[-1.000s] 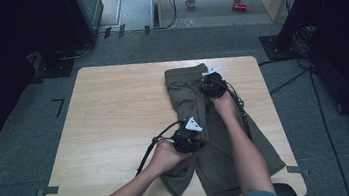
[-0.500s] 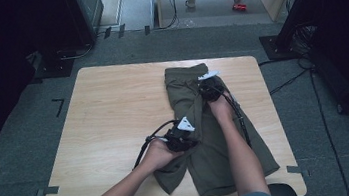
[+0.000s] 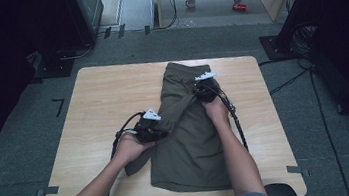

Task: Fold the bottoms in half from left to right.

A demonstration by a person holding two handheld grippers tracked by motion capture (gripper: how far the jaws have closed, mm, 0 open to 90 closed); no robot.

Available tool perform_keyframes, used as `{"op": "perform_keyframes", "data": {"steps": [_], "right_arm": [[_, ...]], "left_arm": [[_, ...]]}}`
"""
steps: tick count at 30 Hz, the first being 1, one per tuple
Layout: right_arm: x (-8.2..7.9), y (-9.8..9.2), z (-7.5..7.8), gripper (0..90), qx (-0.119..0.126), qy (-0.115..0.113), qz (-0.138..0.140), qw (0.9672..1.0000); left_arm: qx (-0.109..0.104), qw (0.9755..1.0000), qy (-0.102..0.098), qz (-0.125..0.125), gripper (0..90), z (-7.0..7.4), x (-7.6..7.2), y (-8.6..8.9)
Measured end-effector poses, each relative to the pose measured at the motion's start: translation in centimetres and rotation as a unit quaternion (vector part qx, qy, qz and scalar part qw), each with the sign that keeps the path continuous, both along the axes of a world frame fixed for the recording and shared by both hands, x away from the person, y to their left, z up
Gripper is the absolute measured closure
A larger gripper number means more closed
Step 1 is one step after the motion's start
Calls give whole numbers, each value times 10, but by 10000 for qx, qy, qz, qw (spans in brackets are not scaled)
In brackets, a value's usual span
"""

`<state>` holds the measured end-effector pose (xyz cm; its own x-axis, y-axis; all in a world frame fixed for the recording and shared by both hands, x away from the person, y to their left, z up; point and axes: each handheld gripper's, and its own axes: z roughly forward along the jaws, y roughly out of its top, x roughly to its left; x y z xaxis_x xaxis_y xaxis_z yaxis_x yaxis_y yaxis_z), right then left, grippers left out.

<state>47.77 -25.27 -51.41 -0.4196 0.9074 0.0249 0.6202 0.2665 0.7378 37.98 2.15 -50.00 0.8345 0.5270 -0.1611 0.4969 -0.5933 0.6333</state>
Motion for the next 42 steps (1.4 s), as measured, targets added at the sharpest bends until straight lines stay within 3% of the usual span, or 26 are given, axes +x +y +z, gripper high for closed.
{"op": "perform_keyframes", "data": {"steps": [8, 17, 19, 20, 24, 27, 30, 32, 35, 39, 42], "right_arm": [[-2, 16, 0, 859, -132, -55, 233, 9996], [-4, 24, 1, 858, -28, 2, 244, 9997], [-4, 27, 0, 858, 2, -20, 271, 9996], [-4, 26, 1, 858, -13, 9, 289, 9996], [1, 23, 4, 859, 198, 250, 157, 9994], [4, 20, 9, 860, 280, 352, 101, 9989], [5, 16, 17, 860, 437, 296, 63, 9986], [5, 15, 21, 860, 483, 272, 65, 9984], [4, 14, 35, 860, 482, 23, 63, 9988], [2, 12, 43, 860, 526, -128, 65, 9985], [4, 10, 55, 860, 586, 0, 89, 9982]], "left_arm": [[182, 9994, -46, 308, 892, 3, 18, 28], [301, 9965, -470, 619, 886, 2, 40, 58], [284, 9960, -405, 743, 884, 2, 44, 60], [237, 9964, -254, 770, 885, 4, 44, 61], [109, 9968, -122, 780, 888, 9, 39, 59], [61, 9971, -316, 683, 889, 24, 29, 57], [-181, 9968, -351, 690, 891, 38, 22, 59], [-234, 9967, -368, 687, 892, 43, 20, 60], [-326, 9961, -503, 647, 892, 63, 10, 61], [-393, 9957, -583, 605, 893, 77, 4, 60], [-491, 9954, -633, 525, 894, 96, -4, 57]]}}
